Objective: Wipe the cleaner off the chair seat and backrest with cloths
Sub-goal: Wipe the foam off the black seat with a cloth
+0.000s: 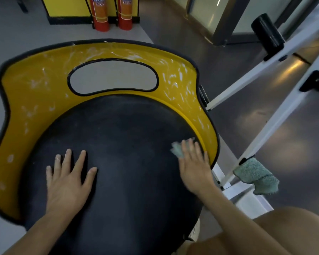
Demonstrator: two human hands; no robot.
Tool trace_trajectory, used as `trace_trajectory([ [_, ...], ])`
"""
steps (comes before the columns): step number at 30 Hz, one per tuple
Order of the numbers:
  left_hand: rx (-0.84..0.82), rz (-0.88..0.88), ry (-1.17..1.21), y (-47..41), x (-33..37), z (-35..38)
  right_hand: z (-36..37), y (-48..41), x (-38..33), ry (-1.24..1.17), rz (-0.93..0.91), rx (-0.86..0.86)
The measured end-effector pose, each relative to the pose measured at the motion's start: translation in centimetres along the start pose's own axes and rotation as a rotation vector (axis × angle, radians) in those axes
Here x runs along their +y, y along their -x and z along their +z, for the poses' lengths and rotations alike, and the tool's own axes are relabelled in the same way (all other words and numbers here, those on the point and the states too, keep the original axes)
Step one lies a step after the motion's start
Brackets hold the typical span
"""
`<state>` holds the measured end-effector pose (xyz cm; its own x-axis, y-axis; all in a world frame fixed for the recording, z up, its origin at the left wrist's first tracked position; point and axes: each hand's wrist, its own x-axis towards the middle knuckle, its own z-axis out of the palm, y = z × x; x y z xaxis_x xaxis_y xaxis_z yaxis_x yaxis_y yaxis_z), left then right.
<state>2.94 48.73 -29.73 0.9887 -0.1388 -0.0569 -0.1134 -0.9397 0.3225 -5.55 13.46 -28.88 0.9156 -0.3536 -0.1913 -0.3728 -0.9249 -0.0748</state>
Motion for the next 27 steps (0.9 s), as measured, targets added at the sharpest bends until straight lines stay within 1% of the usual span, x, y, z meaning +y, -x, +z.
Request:
trace_trajectory([
  [2, -0.018, 0.020, 0.013, 1.0, 0.3, -0.1, -0.5, -2.0, 0.9, -0.065, 0.056, -0.013],
  [4, -0.025, 0.042, 0.006, 1.9, -0.1, -0.1, -0.5, -2.2, 0.3, -0.123, 0.112, 0.004],
  [8, -0.012, 0.072, -0.034, 3.2, -1.2, 0.0, 1.3, 4.2, -2.0, -0.215, 0.226, 0.145],
  [10, -0.009, 0.070, -0.053, 3.3, -1.0, 0.0, 1.9, 5.7, -2.3, -0.229, 0.239, 0.121],
  [13, 0.008, 0.053, -0.095, 3.7, -1.3, 0.1, 2.1, 4.1, -2.9, -0.200, 0.287, 0.136],
  [16, 0.036, 0.008, -0.123, 4.8, -1.7, 0.2, 1.5, 2.4, -4.0, -0.125, 0.355, 0.053],
  [17, 0.049, 0.000, -0.119, 5.1, -1.8, 0.3, 1.0, 2.0, -4.8, -0.092, 0.343, 0.026],
  [19, 0.080, -0.016, -0.094, 5.5, -2.0, 0.3, 0.5, 0.6, -7.2, -0.055, 0.245, 0.011],
  [22, 0.108, -0.030, -0.058, 5.5, -1.9, 0.1, 0.2, -2.9, -11.5, -0.051, 0.067, 0.074],
  [23, 0.121, -0.024, -0.046, 5.5, -1.8, 0.1, 0.0, -4.7, -13.2, -0.049, 0.024, 0.072],
  [25, 0.125, -0.015, -0.052, 5.4, -1.7, 0.3, -0.6, -8.6, -17.7, -0.040, -0.062, 0.051],
  [27, 0.096, -0.026, -0.073, 5.5, -1.7, 0.3, -0.7, -11.3, -23.7, -0.020, -0.215, 0.024],
])
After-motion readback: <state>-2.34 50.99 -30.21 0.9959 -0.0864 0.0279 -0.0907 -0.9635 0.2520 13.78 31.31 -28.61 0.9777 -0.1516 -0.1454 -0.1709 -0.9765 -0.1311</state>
